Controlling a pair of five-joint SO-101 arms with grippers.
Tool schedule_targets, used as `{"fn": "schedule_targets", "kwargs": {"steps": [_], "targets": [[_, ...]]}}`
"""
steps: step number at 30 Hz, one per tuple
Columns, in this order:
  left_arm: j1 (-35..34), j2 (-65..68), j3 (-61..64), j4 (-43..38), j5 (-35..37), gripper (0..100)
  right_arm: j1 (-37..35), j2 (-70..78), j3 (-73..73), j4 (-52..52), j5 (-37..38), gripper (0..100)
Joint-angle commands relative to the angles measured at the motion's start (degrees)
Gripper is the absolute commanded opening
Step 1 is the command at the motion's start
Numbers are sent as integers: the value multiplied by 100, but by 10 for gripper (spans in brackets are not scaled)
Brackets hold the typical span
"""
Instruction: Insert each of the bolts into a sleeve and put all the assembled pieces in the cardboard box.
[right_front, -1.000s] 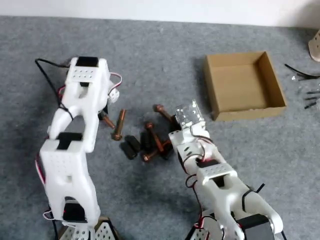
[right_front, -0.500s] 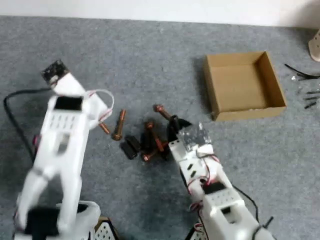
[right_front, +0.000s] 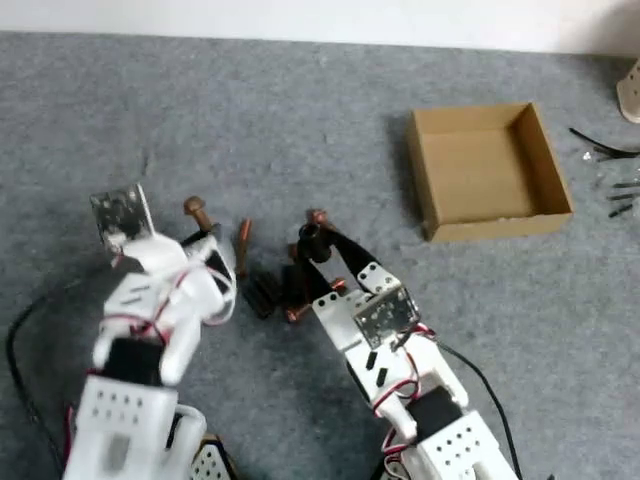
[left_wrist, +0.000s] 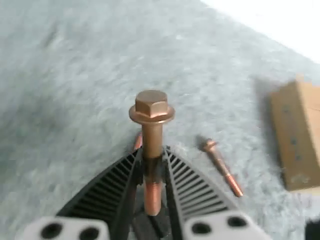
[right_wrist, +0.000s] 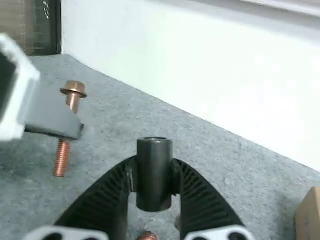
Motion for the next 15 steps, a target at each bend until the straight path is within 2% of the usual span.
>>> {"fn": "schedule_targets", "kwargs": {"steps": [1, 7, 15], "targets": [[224, -1262, 488, -501, -352, 4, -163, -470, 681, 374, 62, 3], [171, -3055, 1262, -1134, -396, 4, -444, -611, 681, 822, 62, 3], [224, -2853, 1024, -1503, -167, 4, -462, -602, 681, 866, 62, 3]]}}
